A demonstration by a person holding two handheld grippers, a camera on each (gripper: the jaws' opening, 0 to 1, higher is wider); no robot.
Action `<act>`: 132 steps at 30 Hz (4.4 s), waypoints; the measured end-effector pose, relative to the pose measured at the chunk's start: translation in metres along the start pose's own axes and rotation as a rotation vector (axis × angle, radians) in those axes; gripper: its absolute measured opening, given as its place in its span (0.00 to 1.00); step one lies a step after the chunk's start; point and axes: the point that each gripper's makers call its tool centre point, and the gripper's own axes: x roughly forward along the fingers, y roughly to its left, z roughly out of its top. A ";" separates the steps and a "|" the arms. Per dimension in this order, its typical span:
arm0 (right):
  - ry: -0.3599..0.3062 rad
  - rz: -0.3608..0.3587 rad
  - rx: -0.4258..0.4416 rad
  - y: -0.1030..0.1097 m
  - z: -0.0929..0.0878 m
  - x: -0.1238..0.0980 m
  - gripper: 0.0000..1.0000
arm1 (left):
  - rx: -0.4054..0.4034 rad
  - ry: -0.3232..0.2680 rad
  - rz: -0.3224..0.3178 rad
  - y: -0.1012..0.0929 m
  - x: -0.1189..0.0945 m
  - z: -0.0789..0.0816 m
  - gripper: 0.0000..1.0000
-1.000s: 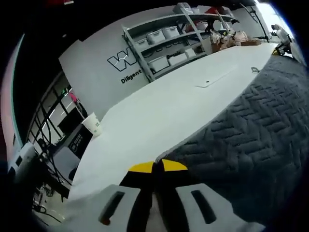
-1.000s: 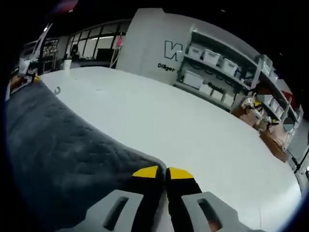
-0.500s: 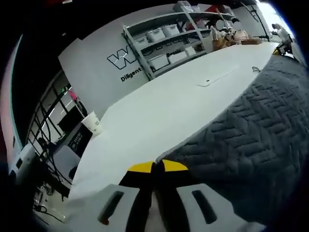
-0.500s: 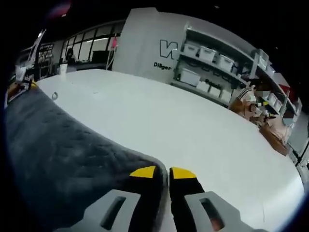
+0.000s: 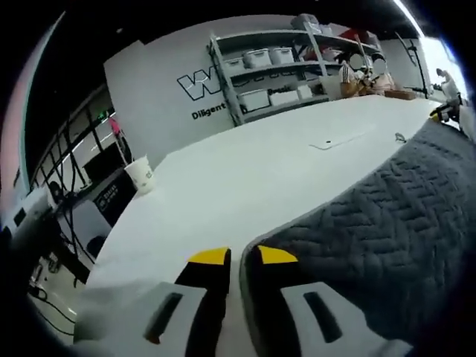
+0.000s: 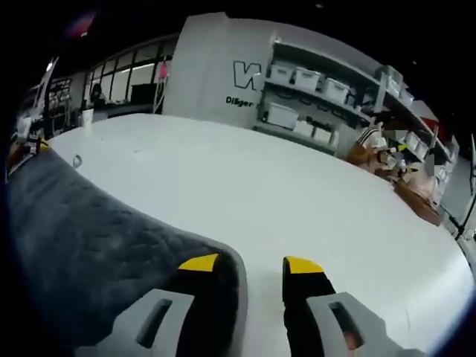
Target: Open the folded towel by lifting each exposed corner and separating the folded layers until the towel lies flat within the target outline without major curled edges
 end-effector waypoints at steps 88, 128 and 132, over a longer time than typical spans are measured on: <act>0.081 0.562 -0.114 0.163 -0.045 -0.115 0.95 | -0.114 -0.007 -0.361 -0.136 -0.119 -0.035 0.93; -0.144 0.827 -0.103 0.264 0.047 -0.143 0.80 | -0.111 -0.079 -0.382 -0.136 -0.121 -0.034 0.94; -0.206 0.948 -0.201 0.317 0.075 -0.157 0.79 | -0.112 -0.083 -0.382 -0.136 -0.122 -0.033 0.94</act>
